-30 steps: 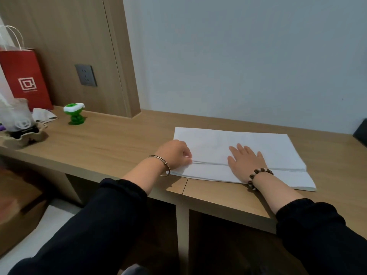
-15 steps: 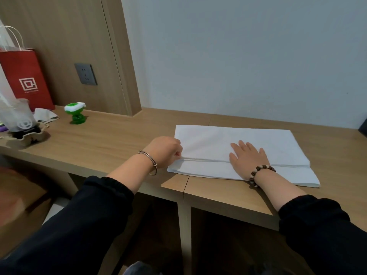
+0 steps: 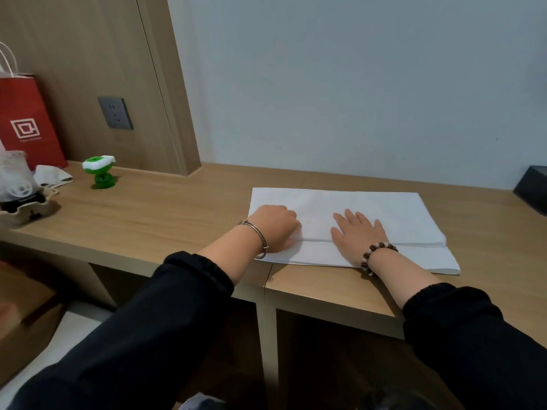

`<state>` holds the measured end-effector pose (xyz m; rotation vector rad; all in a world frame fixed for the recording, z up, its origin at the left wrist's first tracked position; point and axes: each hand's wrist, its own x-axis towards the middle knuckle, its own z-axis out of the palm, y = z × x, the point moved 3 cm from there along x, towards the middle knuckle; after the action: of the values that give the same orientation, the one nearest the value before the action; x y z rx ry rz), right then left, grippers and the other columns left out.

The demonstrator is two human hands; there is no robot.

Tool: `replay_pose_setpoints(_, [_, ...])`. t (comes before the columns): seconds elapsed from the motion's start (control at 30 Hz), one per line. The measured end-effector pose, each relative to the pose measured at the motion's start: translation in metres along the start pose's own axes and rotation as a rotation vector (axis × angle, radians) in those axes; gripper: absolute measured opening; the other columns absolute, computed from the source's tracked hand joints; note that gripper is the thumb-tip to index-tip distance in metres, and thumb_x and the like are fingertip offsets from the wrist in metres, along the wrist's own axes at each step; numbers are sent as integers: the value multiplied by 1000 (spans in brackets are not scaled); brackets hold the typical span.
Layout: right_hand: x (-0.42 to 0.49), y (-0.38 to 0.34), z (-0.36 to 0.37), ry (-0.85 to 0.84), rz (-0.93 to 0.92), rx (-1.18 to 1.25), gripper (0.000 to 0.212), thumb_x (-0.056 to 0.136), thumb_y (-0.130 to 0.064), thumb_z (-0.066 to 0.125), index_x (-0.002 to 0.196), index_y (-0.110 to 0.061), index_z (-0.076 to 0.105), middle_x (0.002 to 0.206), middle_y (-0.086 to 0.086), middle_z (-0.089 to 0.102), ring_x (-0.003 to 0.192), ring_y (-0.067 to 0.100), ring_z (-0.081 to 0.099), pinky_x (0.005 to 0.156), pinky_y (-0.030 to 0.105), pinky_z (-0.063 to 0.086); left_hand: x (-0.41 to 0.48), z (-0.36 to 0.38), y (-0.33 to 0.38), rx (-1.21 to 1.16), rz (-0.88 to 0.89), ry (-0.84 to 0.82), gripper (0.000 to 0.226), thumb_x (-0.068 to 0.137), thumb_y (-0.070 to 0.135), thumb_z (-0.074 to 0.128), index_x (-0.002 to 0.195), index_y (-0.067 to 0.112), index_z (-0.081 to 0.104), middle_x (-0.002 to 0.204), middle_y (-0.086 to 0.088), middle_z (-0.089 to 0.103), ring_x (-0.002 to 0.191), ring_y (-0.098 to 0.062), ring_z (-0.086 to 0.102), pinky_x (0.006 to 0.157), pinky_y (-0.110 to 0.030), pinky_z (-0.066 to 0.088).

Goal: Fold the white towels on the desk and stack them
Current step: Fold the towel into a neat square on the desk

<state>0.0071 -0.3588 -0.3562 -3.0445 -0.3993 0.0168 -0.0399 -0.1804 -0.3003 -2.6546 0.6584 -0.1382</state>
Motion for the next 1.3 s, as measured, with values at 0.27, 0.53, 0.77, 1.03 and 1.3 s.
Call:
replay_pose_setpoints(0.27, [-10,8,-5,-62,-133,-1,64,96,-59,22,151,-30,8,160,-2,0,147,19,0,116,49,3,2,2,14,-136,-115,-12,23,91,19,39,98,16,62,90,-9,65,70,-27,44,61,-29,31])
replay_pose_setpoints(0.53, [-32,7,-21,99,-81,-101,29,101,-32,31,122,-21,48,111,-3,54,91,14,52,76,31,49,9,4,15,-63,-189,19,18,90,14,42,83,10,58,89,-10,65,69,-27,44,61,-30,34])
replay_pose_setpoints(0.77, [-36,42,-27,148,52,-114,29,92,-5,35,113,-18,51,99,-1,57,82,19,53,70,32,45,-2,19,8,-82,-285,93,17,90,18,45,93,17,61,97,-6,66,85,-30,61,63,-27,34])
replay_pose_setpoints(1.03, [-50,50,-63,600,104,104,42,83,11,41,114,-5,64,112,16,66,104,35,59,85,40,46,-14,-24,1,-177,-392,460,20,68,-9,52,74,9,58,72,-11,64,66,-33,61,50,-26,26])
replay_pose_setpoints(1.3, [-87,47,-42,533,-53,49,55,81,17,43,126,-9,60,135,10,55,128,24,48,114,36,21,-56,-15,21,-117,-221,503,32,39,-16,69,61,7,63,51,-3,57,37,-24,51,44,-13,11])
